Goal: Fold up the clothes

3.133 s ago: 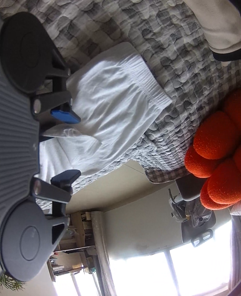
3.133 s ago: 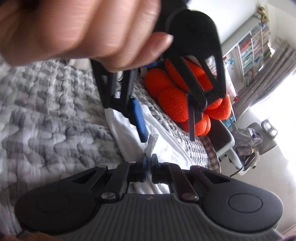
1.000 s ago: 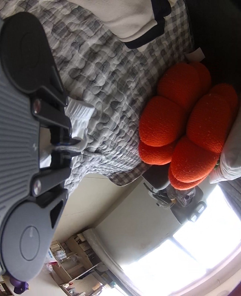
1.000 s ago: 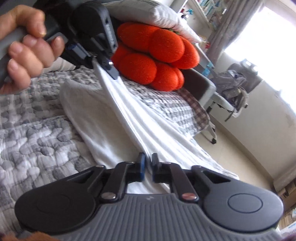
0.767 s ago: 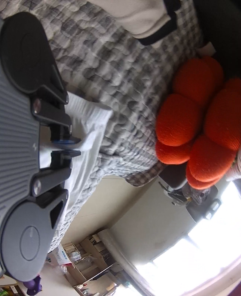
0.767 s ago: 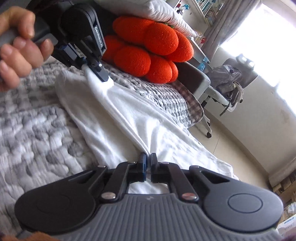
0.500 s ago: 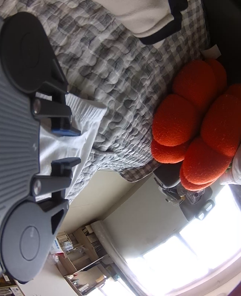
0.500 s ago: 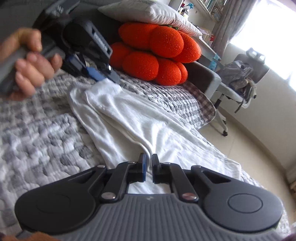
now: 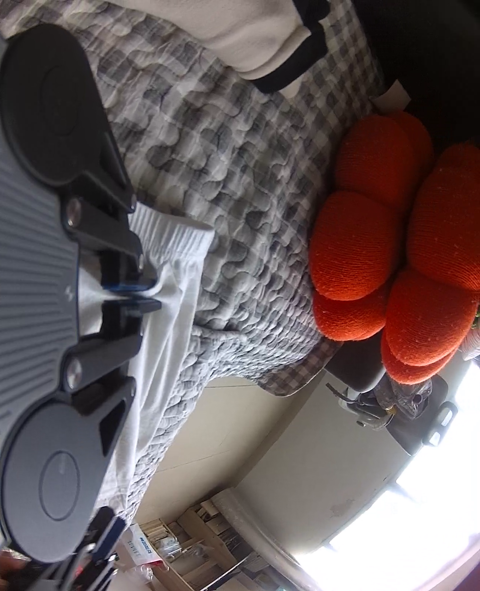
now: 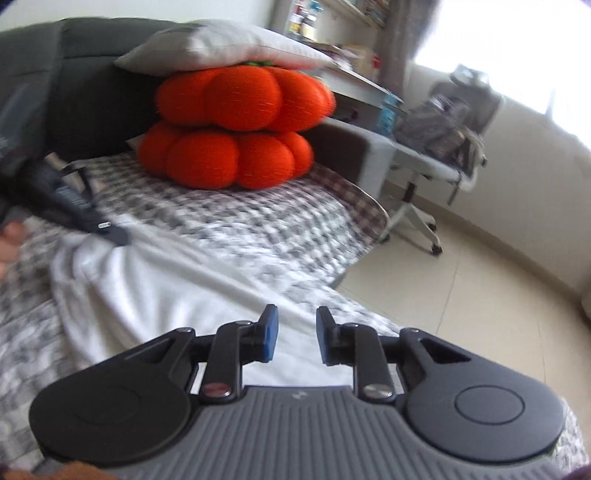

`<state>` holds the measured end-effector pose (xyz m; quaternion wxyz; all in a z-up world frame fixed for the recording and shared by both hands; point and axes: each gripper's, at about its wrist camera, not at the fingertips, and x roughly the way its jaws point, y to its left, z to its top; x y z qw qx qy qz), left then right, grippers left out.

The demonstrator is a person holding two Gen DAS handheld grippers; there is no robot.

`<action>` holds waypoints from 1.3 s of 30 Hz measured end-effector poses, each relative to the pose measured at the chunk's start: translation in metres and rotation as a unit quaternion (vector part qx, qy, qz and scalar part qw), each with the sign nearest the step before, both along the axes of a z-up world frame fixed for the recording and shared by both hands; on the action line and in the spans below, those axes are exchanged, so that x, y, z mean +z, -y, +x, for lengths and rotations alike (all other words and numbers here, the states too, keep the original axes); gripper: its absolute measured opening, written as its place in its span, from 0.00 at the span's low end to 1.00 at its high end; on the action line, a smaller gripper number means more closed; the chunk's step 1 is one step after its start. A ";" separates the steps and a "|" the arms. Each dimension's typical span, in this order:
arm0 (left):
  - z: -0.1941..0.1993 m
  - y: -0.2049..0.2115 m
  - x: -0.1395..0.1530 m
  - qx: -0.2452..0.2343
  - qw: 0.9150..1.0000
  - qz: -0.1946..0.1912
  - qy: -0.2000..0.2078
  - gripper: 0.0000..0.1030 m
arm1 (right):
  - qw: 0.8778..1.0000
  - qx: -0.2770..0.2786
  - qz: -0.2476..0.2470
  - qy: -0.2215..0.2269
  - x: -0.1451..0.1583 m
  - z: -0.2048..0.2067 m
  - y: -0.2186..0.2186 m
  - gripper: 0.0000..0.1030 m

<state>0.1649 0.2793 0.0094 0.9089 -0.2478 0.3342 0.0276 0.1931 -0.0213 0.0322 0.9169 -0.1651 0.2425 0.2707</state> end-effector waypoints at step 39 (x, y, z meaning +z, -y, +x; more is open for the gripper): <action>-0.031 -0.016 0.037 0.063 0.998 -0.013 0.009 0.12 | 0.998 -0.022 -0.051 -0.010 0.024 -0.017 0.036 0.46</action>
